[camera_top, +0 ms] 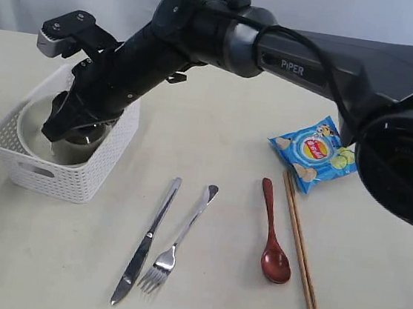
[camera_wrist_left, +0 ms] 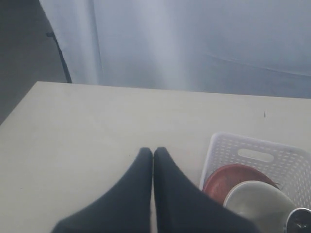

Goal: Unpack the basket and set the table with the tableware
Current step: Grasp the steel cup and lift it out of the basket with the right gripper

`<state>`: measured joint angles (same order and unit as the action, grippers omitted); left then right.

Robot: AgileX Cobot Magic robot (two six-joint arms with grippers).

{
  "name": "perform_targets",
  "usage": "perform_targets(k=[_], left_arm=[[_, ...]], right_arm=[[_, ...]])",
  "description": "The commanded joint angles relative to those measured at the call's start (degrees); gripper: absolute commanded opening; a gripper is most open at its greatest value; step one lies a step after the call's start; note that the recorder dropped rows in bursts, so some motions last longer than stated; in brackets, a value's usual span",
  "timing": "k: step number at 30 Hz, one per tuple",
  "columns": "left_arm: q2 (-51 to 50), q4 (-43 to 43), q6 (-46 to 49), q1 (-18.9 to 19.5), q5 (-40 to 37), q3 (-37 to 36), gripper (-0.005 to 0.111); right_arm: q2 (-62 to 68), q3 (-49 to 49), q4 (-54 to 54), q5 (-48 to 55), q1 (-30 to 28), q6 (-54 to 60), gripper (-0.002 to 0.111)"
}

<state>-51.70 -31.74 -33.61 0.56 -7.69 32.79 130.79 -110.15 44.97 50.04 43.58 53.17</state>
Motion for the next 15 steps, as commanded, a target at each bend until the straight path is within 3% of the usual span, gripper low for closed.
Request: perform_targets(k=[1, 6, 9, 12, 15], left_arm=[[0.33, 0.50, -0.01, 0.05, -0.11, -0.23, 0.000], [0.33, 0.50, -0.01, 0.05, -0.11, -0.23, 0.000], [0.33, 0.50, -0.01, 0.05, -0.11, -0.23, 0.000], [0.33, 0.50, 0.15, 0.05, -0.11, -0.23, 0.000], [0.33, 0.50, 0.15, 0.05, -0.11, -0.23, 0.000]], right_arm=[[1.25, -0.37, 0.46, -0.73, -0.06, -1.53, 0.043], [3.04, -0.37, 0.46, -3.37, -0.06, -3.90, 0.053], [3.59, -0.37, 0.46, -4.28, -0.06, -3.90, 0.052], [3.83, -0.37, 0.46, -5.43, -0.06, -3.90, 0.041], [3.83, -0.37, 1.13, -5.96, -0.06, -3.90, 0.021]])
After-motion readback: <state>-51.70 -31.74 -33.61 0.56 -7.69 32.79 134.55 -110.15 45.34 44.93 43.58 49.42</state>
